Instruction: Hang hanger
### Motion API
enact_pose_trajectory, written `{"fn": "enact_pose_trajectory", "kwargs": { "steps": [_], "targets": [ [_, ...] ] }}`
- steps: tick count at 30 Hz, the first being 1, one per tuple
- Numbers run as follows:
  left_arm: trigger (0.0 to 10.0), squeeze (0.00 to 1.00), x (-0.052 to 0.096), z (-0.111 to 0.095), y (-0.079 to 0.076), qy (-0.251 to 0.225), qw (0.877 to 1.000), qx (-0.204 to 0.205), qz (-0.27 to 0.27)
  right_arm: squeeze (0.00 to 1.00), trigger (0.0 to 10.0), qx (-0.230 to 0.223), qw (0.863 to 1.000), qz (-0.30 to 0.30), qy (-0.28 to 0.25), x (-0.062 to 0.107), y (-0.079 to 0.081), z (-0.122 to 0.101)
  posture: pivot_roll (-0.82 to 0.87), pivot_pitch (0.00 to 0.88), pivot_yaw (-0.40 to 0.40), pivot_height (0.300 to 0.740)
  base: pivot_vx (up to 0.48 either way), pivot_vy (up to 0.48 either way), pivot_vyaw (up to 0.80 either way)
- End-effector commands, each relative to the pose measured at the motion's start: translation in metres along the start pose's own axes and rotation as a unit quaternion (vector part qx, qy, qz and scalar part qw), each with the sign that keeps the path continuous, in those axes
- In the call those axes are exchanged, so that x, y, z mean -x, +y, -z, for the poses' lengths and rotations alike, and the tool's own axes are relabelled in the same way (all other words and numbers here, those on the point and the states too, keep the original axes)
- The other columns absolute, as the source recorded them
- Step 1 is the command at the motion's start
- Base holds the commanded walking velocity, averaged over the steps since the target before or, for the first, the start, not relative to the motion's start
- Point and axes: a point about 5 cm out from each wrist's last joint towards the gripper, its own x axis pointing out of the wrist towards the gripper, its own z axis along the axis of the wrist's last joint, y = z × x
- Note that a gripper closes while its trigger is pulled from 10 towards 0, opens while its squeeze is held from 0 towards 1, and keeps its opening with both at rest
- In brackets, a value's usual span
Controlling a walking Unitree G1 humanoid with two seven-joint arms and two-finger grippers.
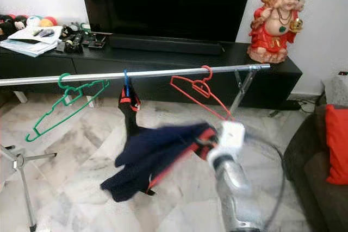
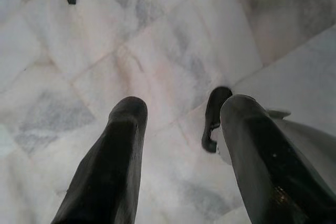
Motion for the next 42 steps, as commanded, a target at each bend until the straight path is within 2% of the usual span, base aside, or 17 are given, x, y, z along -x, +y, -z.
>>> {"fn": "enact_pose_trajectory", "kwargs": {
  "steps": [1,7,11,14,21,22,23,24,27,28,30,33,38,42],
  "targets": [
    [10.0,0.0,0.0,0.003,-0.001,0.013,1.0,-0.004,0.002,0.0,10.0,-0.015,0.999,0.036,0.012,0.001,-0.009,0.015,-0.04,0.061,-0.034,0.74,0.0,0.0,0.0],
    [10.0,0.0,-0.001,0.0,-0.007,0.004,1.0,-0.013,0.012,0.0,10.0,-0.04,0.995,0.09,0.029,0.004,-0.023,0.037,-0.05,0.063,-0.027,0.74,0.0,0.0,0.0],
    [10.0,0.0,-0.003,-0.012,-0.011,-0.018,0.999,-0.018,0.023,0.0,10.0,-0.047,0.995,0.083,0.019,0.004,-0.019,0.042,-0.04,0.065,-0.025,0.74,0.0,0.0,0.0],
    [10.0,0.0,0.003,0.004,-0.014,-0.034,0.999,-0.016,0.032,0.0,10.0,-0.042,0.996,0.078,0.02,0.003,-0.016,0.048,-0.04,0.064,-0.023,0.74,0.0,0.0,0.0],
    [10.0,0.0,0.003,0.004,-0.014,-0.034,0.999,-0.016,0.032,0.0,10.0,-0.042,0.996,0.078,0.02,0.003,-0.016,0.048,-0.04,0.064,-0.023,0.74,0.0,0.0,0.0],
    [10.0,0.0,0.003,0.002,-0.015,-0.046,0.998,-0.013,0.034,0.0,10.0,-0.04,0.996,0.078,0.021,0.004,-0.017,0.051,-0.04,0.066,-0.021,0.74,0.0,0.0,0.0],
    [10.0,0.0,0.002,-0.041,-0.023,-0.162,0.985,-0.027,0.056,0.0,10.0,-0.034,0.992,0.106,0.051,0.014,-0.033,0.07,-0.01,0.066,-0.025,0.74,0.0,0.0,0.0],
    [10.0,0.0,0.007,-0.071,-0.032,-0.246,0.966,-0.034,0.073,0.0,10.0,-0.031,0.99,0.126,0.058,0.021,-0.043,0.078,-0.02,0.062,-0.023,0.74,0.0,0.0,0.0],
    [10.0,0.0,0.016,-0.089,-0.042,-0.301,0.949,-0.042,0.088,0.0,10.0,-0.037,0.987,0.142,0.065,0.025,-0.049,0.082,-0.02,0.057,-0.021,0.74,0.0,0.0,0.0],
    [10.0,0.0,0.024,-0.096,-0.05,-0.326,0.938,-0.054,0.102,0.0,10.0,-0.032,0.986,0.142,0.076,0.027,-0.051,0.087,-0.02,0.054,-0.021,0.74,0.0,0.0,0.0],
    [10.0,0.0,0.027,-0.099,-0.053,-0.337,0.934,-0.059,0.108,0.0,10.0,-0.029,0.986,0.142,0.081,0.028,-0.052,0.089,-0.02,0.052,-0.022,0.74,0.0,0.0,0.0],
    [10.0,0.0,0.045,-0.108,-0.062,-0.378,0.916,-0.065,0.118,0.0,10.0,-0.021,0.984,0.144,0.102,0.034,-0.054,0.101,-0.01,0.04,-0.019,0.74,0.0,0.0,0.0],
    [10.0,0.0,0.066,-0.108,-0.067,-0.397,0.906,-0.067,0.128,0.0,10.0,-0.011,0.98,0.159,0.121,0.041,-0.059,0.111,0.0,0.029,-0.018,0.74,0.0,0.0,0.0],
    [10.0,0.0,0.072,-0.113,-0.071,-0.403,0.902,-0.076,0.136,0.0,10.0,-0.014,0.979,0.185,0.084,0.038,-0.069,0.098,0.01,0.023,-0.019,0.74,0.0,0.0,0.0]
  ]
}}
